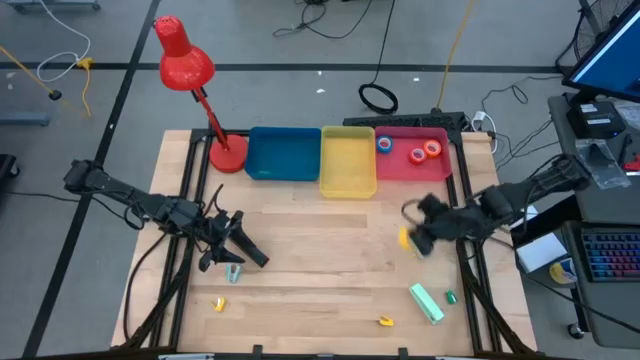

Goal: Pick and place Stapler, Stapler remover, tape
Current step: Put the yellow tape into the red bin

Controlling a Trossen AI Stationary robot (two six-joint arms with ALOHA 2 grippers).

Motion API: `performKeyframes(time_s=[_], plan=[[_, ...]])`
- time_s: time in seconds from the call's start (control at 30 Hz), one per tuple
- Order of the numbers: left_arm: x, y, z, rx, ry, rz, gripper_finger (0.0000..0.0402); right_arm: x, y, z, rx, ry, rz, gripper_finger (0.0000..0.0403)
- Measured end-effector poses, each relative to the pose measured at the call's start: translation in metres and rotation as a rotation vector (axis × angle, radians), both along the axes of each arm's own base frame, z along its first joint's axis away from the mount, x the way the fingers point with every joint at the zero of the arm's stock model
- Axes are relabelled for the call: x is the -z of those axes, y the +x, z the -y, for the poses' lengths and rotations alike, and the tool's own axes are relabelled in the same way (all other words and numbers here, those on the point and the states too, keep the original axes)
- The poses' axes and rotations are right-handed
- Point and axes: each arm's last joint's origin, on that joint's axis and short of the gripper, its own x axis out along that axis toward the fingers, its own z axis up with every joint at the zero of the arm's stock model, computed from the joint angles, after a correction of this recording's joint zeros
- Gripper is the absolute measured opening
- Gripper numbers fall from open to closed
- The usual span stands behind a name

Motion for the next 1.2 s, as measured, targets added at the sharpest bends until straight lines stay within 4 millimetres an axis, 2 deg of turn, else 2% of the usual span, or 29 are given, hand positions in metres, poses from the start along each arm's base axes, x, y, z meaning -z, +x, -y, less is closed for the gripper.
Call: performKeyframes(time_s=[0.17, 0.33, 0.47, 0.6, 0.8, 0.97, 1.2], plan=[[0.0, 0.0, -0.001, -0.025, 0.004, -0.003, 0.0246, -0.016, 0.004, 0.035, 0.138, -0.343, 0.083, 0.0029], [0.001, 0.001, -0.001, -0.048, 0.003, -0.007, 0.0246, -0.016, 0.012, 0.074, 0.207, -0.561, -0.023, 0.0029], [0.001, 0.001, -0.001, -0.052, 0.003, -0.008, 0.0246, -0.01, 0.021, 0.113, 0.237, -0.65, -0.149, 0.0029], [0.001, 0.001, -0.001, -0.054, -0.007, -0.013, 0.0246, 0.004, 0.029, 0.157, 0.211, -0.638, -0.249, 0.0029], [0.001, 0.001, -0.002, -0.077, -0.019, -0.018, 0.0246, 0.035, 0.023, 0.214, 0.186, -0.515, -0.372, 0.0029], [0.001, 0.001, -0.003, -0.117, -0.016, -0.017, 0.0246, 0.056, 0.025, 0.242, 0.154, -0.452, -0.367, 0.0029], [0.001, 0.001, -0.004, -0.148, -0.04, -0.027, 0.0246, 0.087, 0.032, 0.261, 0.082, -0.415, -0.446, 0.0029]])
